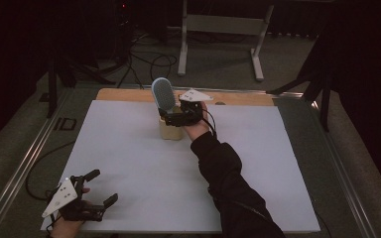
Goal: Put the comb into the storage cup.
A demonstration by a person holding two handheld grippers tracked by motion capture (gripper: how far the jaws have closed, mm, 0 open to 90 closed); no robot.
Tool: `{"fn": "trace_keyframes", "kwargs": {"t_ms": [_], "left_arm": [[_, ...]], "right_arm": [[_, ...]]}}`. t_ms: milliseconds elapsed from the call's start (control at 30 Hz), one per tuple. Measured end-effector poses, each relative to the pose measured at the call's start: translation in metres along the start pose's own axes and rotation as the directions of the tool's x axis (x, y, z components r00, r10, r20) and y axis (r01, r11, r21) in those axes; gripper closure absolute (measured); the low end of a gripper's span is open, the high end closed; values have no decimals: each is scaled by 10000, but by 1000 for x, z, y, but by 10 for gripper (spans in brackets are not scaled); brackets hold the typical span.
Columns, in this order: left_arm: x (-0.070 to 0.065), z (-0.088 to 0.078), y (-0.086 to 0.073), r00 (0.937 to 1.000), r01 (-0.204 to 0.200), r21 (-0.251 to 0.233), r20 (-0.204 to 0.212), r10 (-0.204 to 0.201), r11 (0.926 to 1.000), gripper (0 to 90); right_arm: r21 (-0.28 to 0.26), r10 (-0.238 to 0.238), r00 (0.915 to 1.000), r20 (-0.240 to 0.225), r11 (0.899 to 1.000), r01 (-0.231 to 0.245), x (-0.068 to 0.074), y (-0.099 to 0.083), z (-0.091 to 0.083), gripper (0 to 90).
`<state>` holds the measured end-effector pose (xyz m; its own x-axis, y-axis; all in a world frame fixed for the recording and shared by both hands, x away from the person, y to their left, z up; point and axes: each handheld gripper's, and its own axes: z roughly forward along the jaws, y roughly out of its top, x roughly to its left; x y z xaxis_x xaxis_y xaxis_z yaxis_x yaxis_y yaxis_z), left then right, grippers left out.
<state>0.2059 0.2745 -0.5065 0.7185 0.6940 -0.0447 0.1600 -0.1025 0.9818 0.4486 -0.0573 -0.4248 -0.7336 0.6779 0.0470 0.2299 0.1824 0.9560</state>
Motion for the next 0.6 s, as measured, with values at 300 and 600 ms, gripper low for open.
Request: {"fn": "trace_keyframes", "kwargs": {"t_ms": [300,600], "left_arm": [[0,1,0,10000,-34,61,-31,34,10000,0],[0,2,-1,10000,-16,50,-43,16,10000,0]], "right_arm": [[114,-117,9999,-64,9999,118,2,-3,-17,74],[329,-391,9991,-150,9987,396,5,-12,-32,74]]}}
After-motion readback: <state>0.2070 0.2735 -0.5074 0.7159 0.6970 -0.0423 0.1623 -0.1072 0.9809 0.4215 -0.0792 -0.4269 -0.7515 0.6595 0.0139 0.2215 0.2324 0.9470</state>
